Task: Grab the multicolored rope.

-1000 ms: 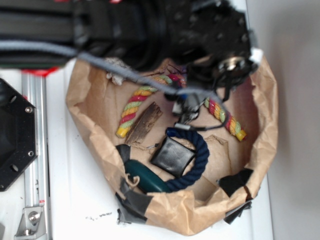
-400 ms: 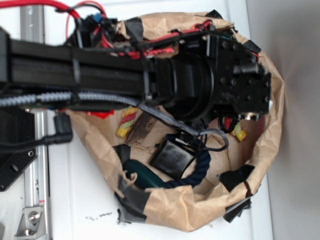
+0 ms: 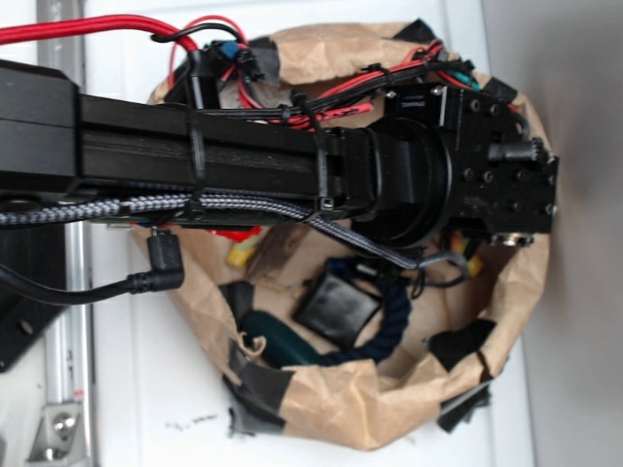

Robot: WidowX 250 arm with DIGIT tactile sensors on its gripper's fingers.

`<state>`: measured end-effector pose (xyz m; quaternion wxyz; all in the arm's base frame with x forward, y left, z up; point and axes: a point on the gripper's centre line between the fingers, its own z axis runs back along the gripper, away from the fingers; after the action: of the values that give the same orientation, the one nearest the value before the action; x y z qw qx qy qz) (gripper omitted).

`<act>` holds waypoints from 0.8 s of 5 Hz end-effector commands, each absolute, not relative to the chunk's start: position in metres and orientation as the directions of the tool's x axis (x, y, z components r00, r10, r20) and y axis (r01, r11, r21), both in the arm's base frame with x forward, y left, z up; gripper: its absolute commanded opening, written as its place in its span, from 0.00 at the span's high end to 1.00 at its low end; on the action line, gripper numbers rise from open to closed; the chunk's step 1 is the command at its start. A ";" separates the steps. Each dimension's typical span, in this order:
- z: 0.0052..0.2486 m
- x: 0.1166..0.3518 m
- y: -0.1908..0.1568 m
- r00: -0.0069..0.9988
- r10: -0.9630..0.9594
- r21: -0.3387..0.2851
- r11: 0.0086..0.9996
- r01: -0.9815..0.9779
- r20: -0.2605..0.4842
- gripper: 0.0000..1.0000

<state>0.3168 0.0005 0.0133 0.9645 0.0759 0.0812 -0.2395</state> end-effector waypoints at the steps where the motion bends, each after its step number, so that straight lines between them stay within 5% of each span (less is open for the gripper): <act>1: 0.016 0.326 0.005 0.918 -0.366 0.027 0.927 0.374 -0.152 1.00; 4: 0.015 0.328 0.014 0.961 -0.265 -0.026 0.964 0.264 -0.084 1.00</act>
<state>0.3263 0.0102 0.0148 0.9875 -0.0046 0.0568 -0.1468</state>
